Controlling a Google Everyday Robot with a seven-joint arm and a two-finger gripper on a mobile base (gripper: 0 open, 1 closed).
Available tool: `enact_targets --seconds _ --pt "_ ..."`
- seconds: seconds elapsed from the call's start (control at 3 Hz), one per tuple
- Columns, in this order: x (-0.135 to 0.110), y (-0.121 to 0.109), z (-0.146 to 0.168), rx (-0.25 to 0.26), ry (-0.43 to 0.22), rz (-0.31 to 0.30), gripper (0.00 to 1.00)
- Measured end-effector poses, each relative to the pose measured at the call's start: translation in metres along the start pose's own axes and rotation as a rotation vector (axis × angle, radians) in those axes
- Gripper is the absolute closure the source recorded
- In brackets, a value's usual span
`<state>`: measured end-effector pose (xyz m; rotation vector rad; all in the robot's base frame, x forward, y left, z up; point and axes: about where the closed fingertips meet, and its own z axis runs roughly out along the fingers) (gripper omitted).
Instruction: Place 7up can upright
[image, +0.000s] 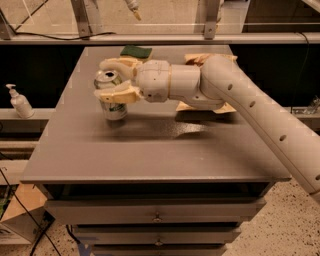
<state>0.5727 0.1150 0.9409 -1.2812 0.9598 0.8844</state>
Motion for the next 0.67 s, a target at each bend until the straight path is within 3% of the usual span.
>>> enact_targets --seconds 0.33,0.67 --pt "-0.001 0.0012 0.0023 -0.004 -0.001 -0.002 0.0" --pt "-0.001 0.0012 0.0024 -0.004 -0.001 -0.002 0.0"
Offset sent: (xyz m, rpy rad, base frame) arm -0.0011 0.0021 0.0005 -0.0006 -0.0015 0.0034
